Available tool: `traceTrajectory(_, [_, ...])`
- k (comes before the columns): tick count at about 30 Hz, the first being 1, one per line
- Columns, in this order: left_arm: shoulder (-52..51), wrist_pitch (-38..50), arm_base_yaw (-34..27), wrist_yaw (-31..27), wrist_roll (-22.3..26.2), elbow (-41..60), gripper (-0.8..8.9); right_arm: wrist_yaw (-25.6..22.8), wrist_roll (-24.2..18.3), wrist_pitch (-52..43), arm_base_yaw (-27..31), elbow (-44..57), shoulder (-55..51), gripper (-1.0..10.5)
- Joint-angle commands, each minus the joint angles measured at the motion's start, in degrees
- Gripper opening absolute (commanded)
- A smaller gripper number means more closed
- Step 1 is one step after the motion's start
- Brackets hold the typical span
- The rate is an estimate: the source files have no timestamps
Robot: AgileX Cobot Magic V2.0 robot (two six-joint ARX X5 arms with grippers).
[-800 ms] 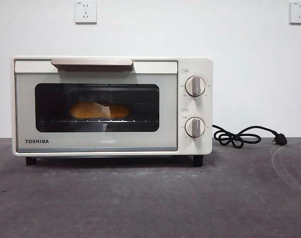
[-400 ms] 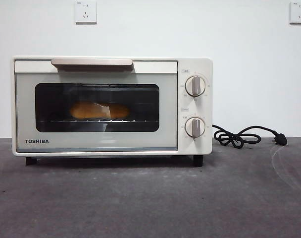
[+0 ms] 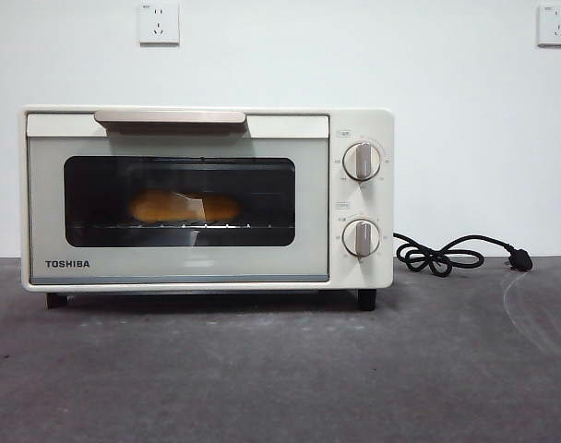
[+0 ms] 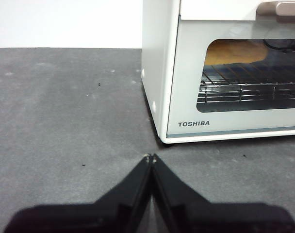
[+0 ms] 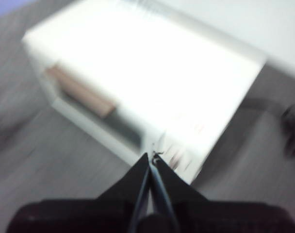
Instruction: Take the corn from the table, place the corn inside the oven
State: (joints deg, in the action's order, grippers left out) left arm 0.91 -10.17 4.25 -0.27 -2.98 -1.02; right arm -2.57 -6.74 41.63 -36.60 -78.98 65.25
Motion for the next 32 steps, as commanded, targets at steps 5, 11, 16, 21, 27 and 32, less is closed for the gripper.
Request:
traceTrajectory(5, [0.0,0.7,0.1,0.3,0.7,0.5,-0.04,7.8,-0.6,-18.9,13.4,19.3,-4.3,0.0])
traceTrajectory(11, [0.0,0.7,0.1,0.3,0.7,0.5,-0.04,7.7,3.5,-31.8,22.8,42.8,-16.3,0.0])
traceTrajectory(16, [0.0,0.7,0.1,0.3,0.7,0.5,-0.04,7.7,9.9,-40.4,31.1,61.5,-30.8,0.0])
traceTrajectory(21, [0.0,0.7,0.1,0.3,0.7,0.5,-0.04,9.7,10.3,-41.9,37.5,71.9,-43.1,0.0])
traceTrajectory(27, [0.0,0.7,0.1,0.3,0.7,0.5,-0.04,9.9,7.5,-41.6,40.9,77.1,-52.7,0.0])
traceTrajectory(32, [0.0,0.7,0.1,0.3,0.7,0.5,-0.04,9.7,3.5,-36.5,40.9,78.2,-57.9,0.0])
